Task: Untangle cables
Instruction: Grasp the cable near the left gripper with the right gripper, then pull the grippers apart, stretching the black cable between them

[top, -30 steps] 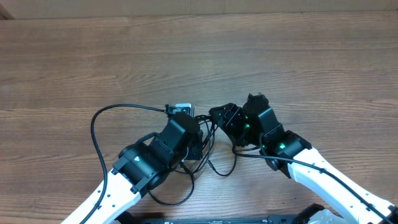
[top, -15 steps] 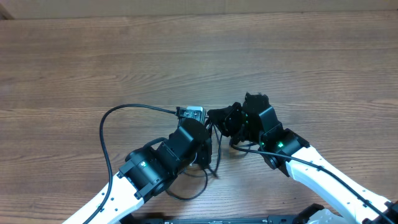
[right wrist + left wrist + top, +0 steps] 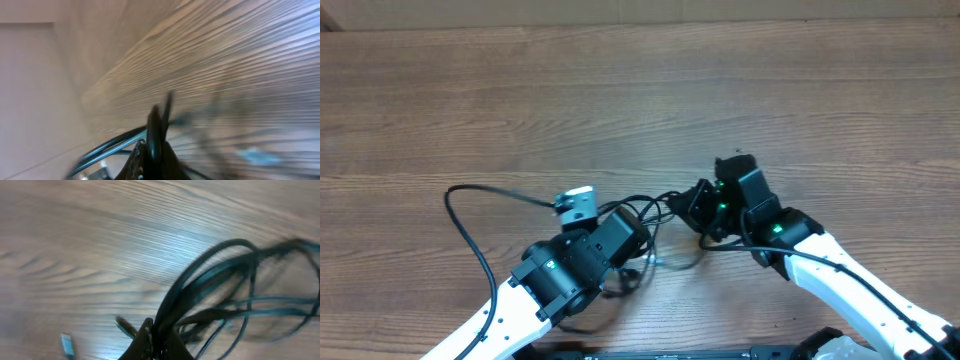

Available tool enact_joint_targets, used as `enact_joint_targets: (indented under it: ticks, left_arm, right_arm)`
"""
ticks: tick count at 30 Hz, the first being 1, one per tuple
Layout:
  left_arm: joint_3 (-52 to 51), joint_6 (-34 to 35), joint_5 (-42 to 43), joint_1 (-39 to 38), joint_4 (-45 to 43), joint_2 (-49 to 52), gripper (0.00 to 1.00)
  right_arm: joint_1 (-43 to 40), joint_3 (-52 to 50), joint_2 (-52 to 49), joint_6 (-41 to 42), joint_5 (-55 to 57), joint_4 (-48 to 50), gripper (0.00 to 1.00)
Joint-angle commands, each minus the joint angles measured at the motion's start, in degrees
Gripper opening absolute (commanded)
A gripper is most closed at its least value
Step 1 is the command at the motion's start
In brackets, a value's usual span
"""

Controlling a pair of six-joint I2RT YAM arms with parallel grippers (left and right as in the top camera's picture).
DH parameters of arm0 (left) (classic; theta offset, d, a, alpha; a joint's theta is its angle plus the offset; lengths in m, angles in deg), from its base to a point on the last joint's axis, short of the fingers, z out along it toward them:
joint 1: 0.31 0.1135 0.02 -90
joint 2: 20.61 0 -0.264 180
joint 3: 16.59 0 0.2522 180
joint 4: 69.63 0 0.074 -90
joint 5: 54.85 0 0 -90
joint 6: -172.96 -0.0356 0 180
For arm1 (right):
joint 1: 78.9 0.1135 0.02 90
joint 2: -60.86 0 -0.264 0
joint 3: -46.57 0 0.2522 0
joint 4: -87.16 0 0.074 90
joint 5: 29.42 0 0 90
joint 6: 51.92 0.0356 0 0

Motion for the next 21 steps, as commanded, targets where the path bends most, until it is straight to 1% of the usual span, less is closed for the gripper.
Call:
enact_joint_targets:
  ticks: [1,5,9,12,14,17,21]
  left_arm:
    - [-0.1,13.3,-8.8,0.3,3.1,-1.0,0.04]
    - [-0.1,14.6,-8.7,1.2,3.4,-1.0,0.04]
    - [-0.1,14.7,-8.0,2.4,4.1,-1.0,0.04]
    - [-0.1,15.6,-6.7,3.6,4.4,-1.0,0.05]
    - [-0.1,18.4,-6.1,4.5,5.2,-1.0,0.04]
    - [-0.1,24.3,-5.2,5.9,7.3,-1.0,0.05]
    - [-0.2,33.6,-4.5,7.0,11.3,-1.0,0.06]
  right_arm:
    - [-4.6,-0.4,2.6,-8.3,3.5,-2.8,0.04]
    - [-10.0,-0.4,4.5,-11.6,4.0,-8.1,0.04]
    - [-16.8,-0.4,6.7,-12.4,4.5,-13.0,0.04]
    - [-21.8,-0.4,8.3,-15.7,4.5,-15.6,0.04]
    - [-24.7,-0.4,9.2,-18.2,4.5,-17.1,0.04]
    - [-28.2,-0.4,10.3,-21.0,4.6,-19.4,0.04]
    - [-32.5,-0.4,10.5,-22.4,7.0,-22.2,0.04]
